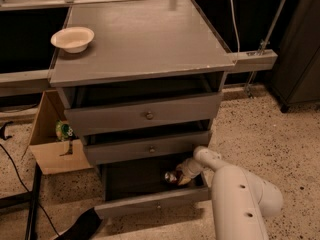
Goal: Place coke can into bottom drawer
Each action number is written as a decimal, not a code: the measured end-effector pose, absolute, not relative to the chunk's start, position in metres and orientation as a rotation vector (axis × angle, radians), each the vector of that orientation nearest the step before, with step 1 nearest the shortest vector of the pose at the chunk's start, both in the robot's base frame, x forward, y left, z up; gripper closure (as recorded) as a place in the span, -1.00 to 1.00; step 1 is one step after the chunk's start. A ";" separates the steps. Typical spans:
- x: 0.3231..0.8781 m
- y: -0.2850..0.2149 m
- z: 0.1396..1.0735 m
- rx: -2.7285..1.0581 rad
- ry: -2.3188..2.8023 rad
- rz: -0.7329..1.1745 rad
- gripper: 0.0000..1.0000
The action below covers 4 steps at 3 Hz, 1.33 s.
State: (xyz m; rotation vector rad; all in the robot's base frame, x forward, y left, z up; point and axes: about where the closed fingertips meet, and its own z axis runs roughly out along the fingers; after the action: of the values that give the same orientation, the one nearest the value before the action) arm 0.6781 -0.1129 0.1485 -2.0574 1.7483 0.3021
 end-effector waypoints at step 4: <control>0.678 -0.113 0.148 -2.058 1.748 0.303 -1.00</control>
Offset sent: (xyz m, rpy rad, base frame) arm 0.0000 0.0000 0.0000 0.0000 0.0000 0.0000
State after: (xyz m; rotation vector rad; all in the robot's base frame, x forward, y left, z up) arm 0.6779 -0.1128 0.1483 -2.0576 1.7483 0.3025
